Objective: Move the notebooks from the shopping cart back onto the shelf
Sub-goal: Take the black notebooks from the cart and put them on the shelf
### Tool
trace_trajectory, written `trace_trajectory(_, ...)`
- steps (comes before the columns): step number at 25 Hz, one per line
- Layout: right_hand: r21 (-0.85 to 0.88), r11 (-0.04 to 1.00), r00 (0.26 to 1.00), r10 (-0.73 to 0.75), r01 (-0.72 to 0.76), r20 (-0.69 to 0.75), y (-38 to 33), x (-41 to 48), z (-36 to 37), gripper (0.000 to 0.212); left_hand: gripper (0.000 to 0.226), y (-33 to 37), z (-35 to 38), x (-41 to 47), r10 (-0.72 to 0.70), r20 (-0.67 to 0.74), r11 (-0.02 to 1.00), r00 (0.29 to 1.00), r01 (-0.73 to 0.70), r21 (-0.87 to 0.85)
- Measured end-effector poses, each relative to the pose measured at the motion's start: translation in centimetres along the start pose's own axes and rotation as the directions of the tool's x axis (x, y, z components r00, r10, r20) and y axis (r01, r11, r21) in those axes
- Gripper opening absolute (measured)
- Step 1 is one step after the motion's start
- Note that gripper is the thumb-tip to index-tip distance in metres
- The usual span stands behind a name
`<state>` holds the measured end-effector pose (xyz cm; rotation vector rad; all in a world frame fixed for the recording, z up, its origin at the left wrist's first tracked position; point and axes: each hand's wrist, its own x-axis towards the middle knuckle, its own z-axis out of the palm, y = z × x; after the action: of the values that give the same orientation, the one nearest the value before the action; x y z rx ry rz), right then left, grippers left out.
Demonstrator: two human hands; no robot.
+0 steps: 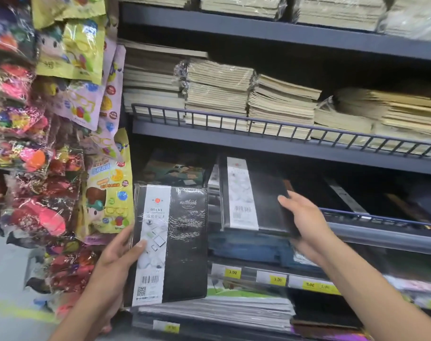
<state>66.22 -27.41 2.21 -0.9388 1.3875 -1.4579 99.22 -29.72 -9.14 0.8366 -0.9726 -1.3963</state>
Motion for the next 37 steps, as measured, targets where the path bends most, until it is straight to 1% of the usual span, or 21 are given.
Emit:
trace_trajectory(2,0.011,1.0,0.999,0.021,-0.02,-0.037,-1.6,2.0,1.1,0.011,0.05,0.3,0.2,-0.4,-0.022,-0.017,1.0,1.0,0.022,0.003)
trace_trajectory(5,-0.004,0.999,0.998,0.033,-0.033,-0.062,-3.2,5.6,2.7,0.003,0.048,0.2,0.0,-0.9,-0.047,-0.026,0.999,0.999,0.048,0.023)
trace_trajectory(7,-0.047,0.997,0.997,0.055,-0.058,-0.061,-3.4,8.0,3.5,0.017,0.041,-0.2,-0.2,-1.3,-0.038,-0.066,0.999,0.997,0.04,0.02)
trace_trajectory(9,-0.075,0.995,0.995,0.061,-0.067,-0.075,-3.7,9.4,4.6,0.034,0.037,-0.7,-0.3,-1.6,-0.046,-0.054,0.998,0.997,0.048,0.03)
trace_trajectory(12,-0.157,0.984,0.993,0.072,-0.086,-0.093,-4.0,10.7,5.6,0.035,0.04,-0.6,-0.2,-2.1,-0.06,-0.031,0.998,0.998,0.061,0.027)
trace_trajectory(15,-0.314,0.948,0.998,0.037,-0.053,-0.056,-4.2,11.3,5.8,0.038,0.057,-0.1,-0.3,-2.4,-0.077,-0.027,0.997,0.997,0.077,0.007)
trace_trajectory(16,-0.377,0.926,0.999,0.028,-0.034,-0.021,-4.3,11.3,5.8,0.045,0.054,0.1,-0.3,-2.5,-0.08,-0.023,0.997,0.997,0.08,-0.008)
trace_trajectory(18,-0.527,0.85,0.999,0.016,0.006,0.038,-4.4,11.3,5.7,0.075,0.047,0.0,-0.4,-2.6,-0.08,-0.042,0.997,0.996,0.079,-0.027)
trace_trajectory(19,-0.6,0.8,0.999,0.012,0.019,0.048,-4.3,11.4,5.6,0.087,0.05,0.0,-0.4,-2.7,-0.081,-0.051,0.996,0.995,0.08,-0.026)
trace_trajectory(20,-0.659,0.752,0.999,0.006,0.028,0.049,-4.3,11.5,5.4,0.093,0.059,0.1,-0.3,-2.8,-0.086,-0.042,0.996,0.995,0.084,-0.037)
trace_trajectory(21,-0.697,0.717,0.999,0.007,0.031,0.052,-4.1,11.6,5.2,0.097,0.072,0.1,-0.4,-2.8,-0.088,-0.052,0.996,0.995,0.087,-0.028)
trace_trajectory(22,-0.725,0.688,0.998,0.016,0.027,0.053,-3.8,11.8,5.0,0.1,0.076,0.2,-0.3,-2.8,-0.091,-0.054,0.995,0.994,0.089,-0.034)
trace_trajectory(24,-0.781,0.625,0.998,0.038,0.01,0.044,-3.2,12.1,4.8,0.103,0.078,0.5,-0.3,-2.7,-0.087,-0.056,0.995,0.995,0.084,-0.046)
trace_trajectory(26,-0.825,0.565,0.998,0.051,0.007,0.043,-2.7,12.3,4.6,0.103,0.101,0.5,-0.3,-2.6,-0.094,-0.041,0.995,0.995,0.093,-0.033)
trace_trajectory(27,-0.833,0.553,0.998,0.043,0.013,0.044,-2.7,12.3,4.6,0.102,0.105,0.6,-0.3,-2.4,-0.1,-0.043,0.995,0.994,0.099,-0.02)
trace_trajectory(30,-0.834,0.552,0.999,0.03,0.01,0.031,-2.4,12.2,4.4,0.107,0.088,1.0,0.1,-2.3,-0.129,0.002,0.99,0.992,0.129,-0.053)
trace_trajectory(32,-0.82,0.573,1.0,0.022,0.003,0.019,-2.0,12.1,4.1,0.11,0.083,1.2,0.7,-2.1,-0.127,0.003,0.991,0.992,0.127,-0.041)
trace_trajectory(33,-0.805,0.593,1.0,-0.007,0.019,0.018,-1.9,11.8,3.8,0.109,0.08,1.5,1.0,-1.9,-0.117,0.01,0.993,0.993,0.117,-0.026)
trace_trajectory(35,-0.766,0.639,0.995,-0.102,0.073,0.01,-1.7,10.9,3.0,0.103,0.058,2.7,2.4,-1.6,-0.08,0.01,0.997,0.997,0.08,-0.001)
trace_trajectory(36,-0.754,0.649,0.988,-0.156,0.105,0.004,-1.6,10.4,2.4,0.098,0.052,3.1,3.2,-1.3,-0.06,0.016,0.998,0.998,0.06,0.016)
trace_trajectory(37,-0.746,0.652,0.979,-0.203,0.135,0.0,-1.4,9.8,1.7,0.094,0.054,3.6,4.0,-0.8,-0.044,0.016,0.998,0.999,0.043,0.054)
